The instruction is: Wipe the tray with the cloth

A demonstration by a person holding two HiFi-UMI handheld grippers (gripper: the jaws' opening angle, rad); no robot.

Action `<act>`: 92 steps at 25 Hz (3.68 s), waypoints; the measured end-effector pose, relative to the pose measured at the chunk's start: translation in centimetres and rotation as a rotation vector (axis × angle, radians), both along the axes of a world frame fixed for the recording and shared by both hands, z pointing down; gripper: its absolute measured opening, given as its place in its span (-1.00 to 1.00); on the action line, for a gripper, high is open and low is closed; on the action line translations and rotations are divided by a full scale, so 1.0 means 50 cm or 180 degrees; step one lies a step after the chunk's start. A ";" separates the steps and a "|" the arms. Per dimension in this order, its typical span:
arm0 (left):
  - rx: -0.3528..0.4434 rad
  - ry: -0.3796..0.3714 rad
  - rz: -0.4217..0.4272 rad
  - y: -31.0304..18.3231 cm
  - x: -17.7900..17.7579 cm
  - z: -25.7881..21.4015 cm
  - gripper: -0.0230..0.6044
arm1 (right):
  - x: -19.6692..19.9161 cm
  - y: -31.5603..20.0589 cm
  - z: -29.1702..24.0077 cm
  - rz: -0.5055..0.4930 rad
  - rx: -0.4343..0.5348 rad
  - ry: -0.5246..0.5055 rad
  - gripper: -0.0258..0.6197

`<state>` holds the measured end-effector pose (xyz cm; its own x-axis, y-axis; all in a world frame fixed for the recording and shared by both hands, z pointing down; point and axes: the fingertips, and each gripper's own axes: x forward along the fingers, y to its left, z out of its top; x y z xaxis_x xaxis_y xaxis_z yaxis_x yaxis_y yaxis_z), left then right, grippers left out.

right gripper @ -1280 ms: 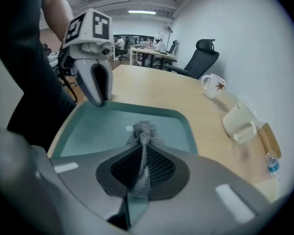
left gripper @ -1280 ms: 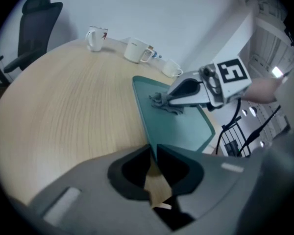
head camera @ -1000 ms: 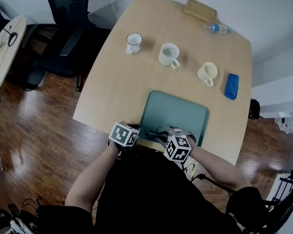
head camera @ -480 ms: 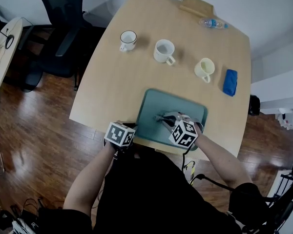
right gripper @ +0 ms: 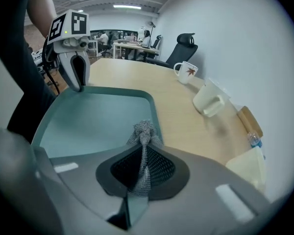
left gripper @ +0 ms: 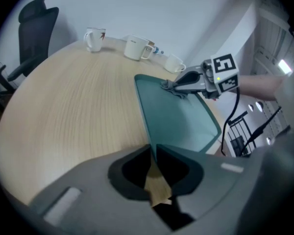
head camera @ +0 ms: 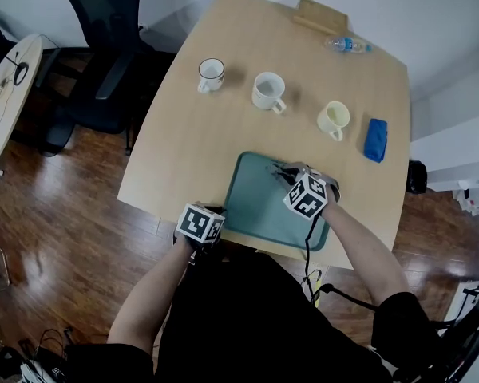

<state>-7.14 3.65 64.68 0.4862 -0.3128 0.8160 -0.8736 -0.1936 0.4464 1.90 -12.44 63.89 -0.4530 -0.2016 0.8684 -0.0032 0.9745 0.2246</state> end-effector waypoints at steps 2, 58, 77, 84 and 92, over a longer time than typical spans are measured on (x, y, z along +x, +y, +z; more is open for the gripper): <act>0.0000 0.0012 0.0009 0.000 -0.002 0.000 -0.79 | 0.000 0.042 -0.001 -0.0032 -0.0085 -0.0040 -0.84; 0.0029 -0.0135 -0.0032 -0.002 -0.011 -0.004 -0.80 | 0.132 0.367 -0.004 -0.0860 -0.0400 -0.0182 -0.84; 0.0027 -0.0163 -0.0177 -0.002 -0.009 -0.003 -0.80 | 0.133 -0.057 0.003 0.0081 0.0485 0.0214 -0.84; 0.0022 -0.0158 -0.0132 -0.004 -0.013 -0.003 -0.80 | 0.179 0.083 -0.002 -0.0021 -0.0045 0.0068 -0.84; 0.0027 -0.0183 -0.0166 -0.004 -0.017 -0.010 -0.80 | 0.246 0.308 -0.005 -0.0478 -0.0625 0.0116 -0.84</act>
